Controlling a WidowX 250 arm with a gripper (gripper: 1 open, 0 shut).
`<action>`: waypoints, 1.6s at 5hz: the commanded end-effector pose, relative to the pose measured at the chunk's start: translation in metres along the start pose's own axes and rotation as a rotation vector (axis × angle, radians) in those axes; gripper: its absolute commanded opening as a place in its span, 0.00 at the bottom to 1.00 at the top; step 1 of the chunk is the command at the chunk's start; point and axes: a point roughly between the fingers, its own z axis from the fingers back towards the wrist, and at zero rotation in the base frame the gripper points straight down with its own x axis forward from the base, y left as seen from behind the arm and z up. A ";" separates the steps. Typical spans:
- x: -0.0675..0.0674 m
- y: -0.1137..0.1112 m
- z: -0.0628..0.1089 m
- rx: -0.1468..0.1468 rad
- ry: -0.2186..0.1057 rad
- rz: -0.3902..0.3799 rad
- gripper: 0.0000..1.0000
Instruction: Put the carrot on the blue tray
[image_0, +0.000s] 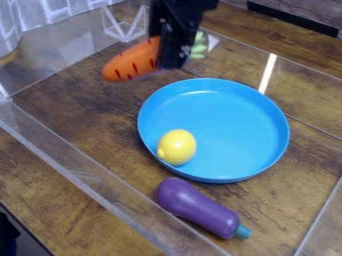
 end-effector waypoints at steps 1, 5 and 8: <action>0.013 -0.010 0.028 0.061 -0.099 -0.011 0.00; 0.027 0.014 0.011 0.136 -0.186 0.006 0.00; 0.028 0.018 -0.016 0.142 -0.216 0.047 0.00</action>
